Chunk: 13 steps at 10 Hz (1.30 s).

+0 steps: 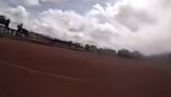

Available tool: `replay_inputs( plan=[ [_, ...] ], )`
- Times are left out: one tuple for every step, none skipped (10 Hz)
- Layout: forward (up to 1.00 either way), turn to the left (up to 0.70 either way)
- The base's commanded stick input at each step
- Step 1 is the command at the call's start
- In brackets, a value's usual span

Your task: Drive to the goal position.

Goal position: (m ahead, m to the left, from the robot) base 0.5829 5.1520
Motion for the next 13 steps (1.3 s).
replay_inputs(
  plan=[
    [0.00, 1.00],
    [0.00, 1.00],
    [0.00, 1.00],
    [0.00, 1.00],
    [0.00, 1.00],
    [0.00, 1.00],
    [0.00, 1.00],
    [0.00, 1.00],
    [0.00, 1.00],
    [0.00, 1.00],
    [0.00, 1.00],
    [0.00, 0.85],
    [0.00, 0.63]
  ],
)
